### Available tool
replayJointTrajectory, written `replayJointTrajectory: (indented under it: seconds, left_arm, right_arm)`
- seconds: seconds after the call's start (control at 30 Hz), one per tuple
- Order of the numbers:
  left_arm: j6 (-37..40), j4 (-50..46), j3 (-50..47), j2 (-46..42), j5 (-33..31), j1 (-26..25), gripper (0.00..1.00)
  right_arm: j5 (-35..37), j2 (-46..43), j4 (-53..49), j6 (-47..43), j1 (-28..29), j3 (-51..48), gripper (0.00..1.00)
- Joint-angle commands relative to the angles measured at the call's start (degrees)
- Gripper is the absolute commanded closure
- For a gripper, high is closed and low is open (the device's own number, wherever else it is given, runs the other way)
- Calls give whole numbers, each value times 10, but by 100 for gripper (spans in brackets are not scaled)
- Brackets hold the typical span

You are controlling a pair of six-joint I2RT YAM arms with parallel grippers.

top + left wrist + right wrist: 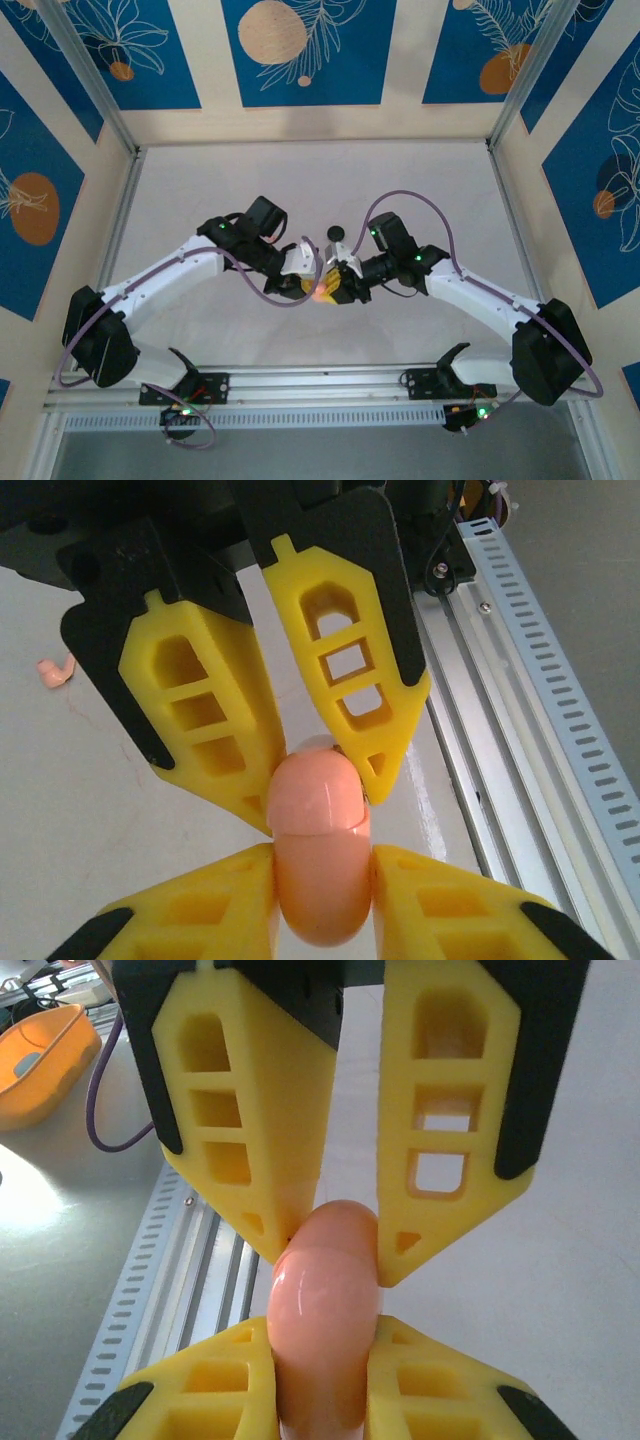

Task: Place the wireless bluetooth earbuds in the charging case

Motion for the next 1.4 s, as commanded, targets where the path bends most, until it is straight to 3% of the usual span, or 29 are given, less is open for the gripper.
replayJointTrajectory:
  seconds: [0.0,0.27,0.47,0.63,0.8,0.93,1.27,1.37]
  left_arm:
    - [12,-25,9,7,10,-3,71]
    - [3,-24,16,27,17,-9,67]
    - [-11,-18,18,24,28,-9,82]
    - [-79,28,7,21,43,-2,89]
    - [-209,232,-89,-29,89,7,91]
    - [-297,397,-164,-67,88,10,92]
    - [-392,579,-232,-78,128,10,92]
    - [-395,588,-235,-78,129,10,92]
  right_arm:
    - [-6,-15,-1,-17,0,16,89]
    - [-19,-21,16,-12,0,11,89]
    - [-14,-26,29,-6,-4,5,87]
    - [-3,-76,79,31,-30,-40,69]
    - [-6,-166,151,85,-64,-113,52]
    - [-14,-209,189,119,-76,-145,48]
    - [-28,-192,245,153,-76,-143,45]
    - [-33,-187,246,154,-76,-139,52]
